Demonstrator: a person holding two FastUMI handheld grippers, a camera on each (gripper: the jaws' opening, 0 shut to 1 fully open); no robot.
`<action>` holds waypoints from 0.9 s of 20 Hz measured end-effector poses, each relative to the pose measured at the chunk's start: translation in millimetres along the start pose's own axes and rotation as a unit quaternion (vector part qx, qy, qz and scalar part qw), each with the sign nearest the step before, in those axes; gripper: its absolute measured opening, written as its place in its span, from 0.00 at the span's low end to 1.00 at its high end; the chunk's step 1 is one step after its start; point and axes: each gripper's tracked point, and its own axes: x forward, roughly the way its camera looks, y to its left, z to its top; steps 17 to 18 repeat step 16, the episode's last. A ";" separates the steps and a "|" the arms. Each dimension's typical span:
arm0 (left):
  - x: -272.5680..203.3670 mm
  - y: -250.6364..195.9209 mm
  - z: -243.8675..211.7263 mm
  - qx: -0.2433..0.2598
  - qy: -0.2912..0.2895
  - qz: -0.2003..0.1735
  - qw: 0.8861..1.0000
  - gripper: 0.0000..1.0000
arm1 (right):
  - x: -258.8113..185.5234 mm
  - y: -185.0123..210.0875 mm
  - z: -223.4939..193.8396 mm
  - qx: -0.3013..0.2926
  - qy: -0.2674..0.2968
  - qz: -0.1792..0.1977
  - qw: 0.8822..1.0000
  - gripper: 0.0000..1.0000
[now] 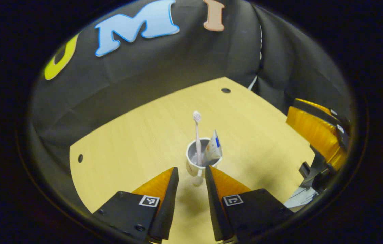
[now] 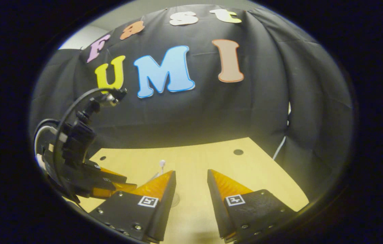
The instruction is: Put the toothbrush and toothpaste on the desktop into the cup, then pick up the cup and place it on the coaster on the desktop.
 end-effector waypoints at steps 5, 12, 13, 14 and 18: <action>-113.9 36.9 84.6 -0.019 -0.201 0.083 0.976 0.53 | -2.5 43.0 66.2 -0.043 -0.058 0.050 0.996 0.57; -219.7 57.7 127.8 -0.045 -0.411 0.187 0.891 0.52 | -29.6 94.6 153.4 -0.051 -0.149 0.092 0.983 0.57; -221.0 57.1 126.5 -0.055 -0.423 0.198 0.883 0.52 | -32.1 98.6 161.0 -0.054 -0.158 0.094 0.981 0.57; -220.2 57.9 124.8 -0.062 -0.428 0.207 0.877 0.52 | -34.6 101.1 166.9 -0.056 -0.165 0.095 0.980 0.55; -222.3 59.6 116.1 -0.074 -0.436 0.224 0.869 0.51 | -35.7 105.5 171.3 -0.053 -0.170 0.097 0.979 0.56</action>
